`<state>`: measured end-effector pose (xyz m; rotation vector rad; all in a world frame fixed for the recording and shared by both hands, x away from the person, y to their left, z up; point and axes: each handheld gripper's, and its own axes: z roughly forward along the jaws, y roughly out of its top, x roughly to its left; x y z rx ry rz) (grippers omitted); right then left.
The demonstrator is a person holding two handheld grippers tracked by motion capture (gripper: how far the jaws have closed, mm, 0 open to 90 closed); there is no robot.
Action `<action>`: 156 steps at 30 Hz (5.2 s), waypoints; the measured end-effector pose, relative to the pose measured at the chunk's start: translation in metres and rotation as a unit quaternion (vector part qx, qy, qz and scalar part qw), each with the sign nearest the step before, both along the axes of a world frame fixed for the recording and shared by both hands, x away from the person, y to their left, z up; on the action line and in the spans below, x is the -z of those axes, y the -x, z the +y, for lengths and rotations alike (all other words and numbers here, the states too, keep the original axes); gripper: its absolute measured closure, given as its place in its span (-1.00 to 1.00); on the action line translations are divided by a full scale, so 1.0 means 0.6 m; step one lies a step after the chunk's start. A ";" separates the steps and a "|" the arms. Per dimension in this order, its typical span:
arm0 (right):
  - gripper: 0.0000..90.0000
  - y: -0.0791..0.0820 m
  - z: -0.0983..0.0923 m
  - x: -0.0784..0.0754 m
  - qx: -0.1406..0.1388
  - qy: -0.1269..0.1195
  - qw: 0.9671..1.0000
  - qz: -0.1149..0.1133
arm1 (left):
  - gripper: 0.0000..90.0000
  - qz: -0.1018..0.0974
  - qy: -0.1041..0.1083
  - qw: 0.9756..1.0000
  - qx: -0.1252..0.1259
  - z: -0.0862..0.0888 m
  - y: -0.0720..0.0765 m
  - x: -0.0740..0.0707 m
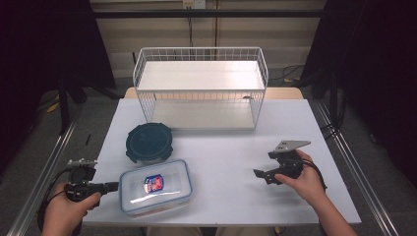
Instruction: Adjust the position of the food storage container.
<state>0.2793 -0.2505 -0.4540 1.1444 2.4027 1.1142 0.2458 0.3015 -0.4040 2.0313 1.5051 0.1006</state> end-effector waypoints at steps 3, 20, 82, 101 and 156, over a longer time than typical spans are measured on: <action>-0.80 0.001 0.003 -0.001 -0.001 0.002 1.000 0.000 | 1.00 0.000 0.008 1.000 0.002 -0.005 -0.001 0.001; -0.81 0.020 0.019 -0.007 -0.028 -0.021 0.999 0.000 | 1.00 0.000 0.026 0.999 0.040 -0.055 -0.015 0.008; 0.75 0.042 0.125 -0.009 -0.136 -0.026 0.990 0.023 | 0.99 0.001 0.051 0.995 0.085 -0.143 -0.033 0.031; 0.95 0.048 0.119 -0.009 -0.156 -0.049 0.986 0.038 | 0.96 0.023 0.049 0.994 0.099 -0.141 -0.035 0.044; 0.16 0.015 0.022 -0.012 0.053 -0.149 0.987 0.035 | 0.06 -0.032 0.121 0.991 0.051 -0.202 -0.085 0.042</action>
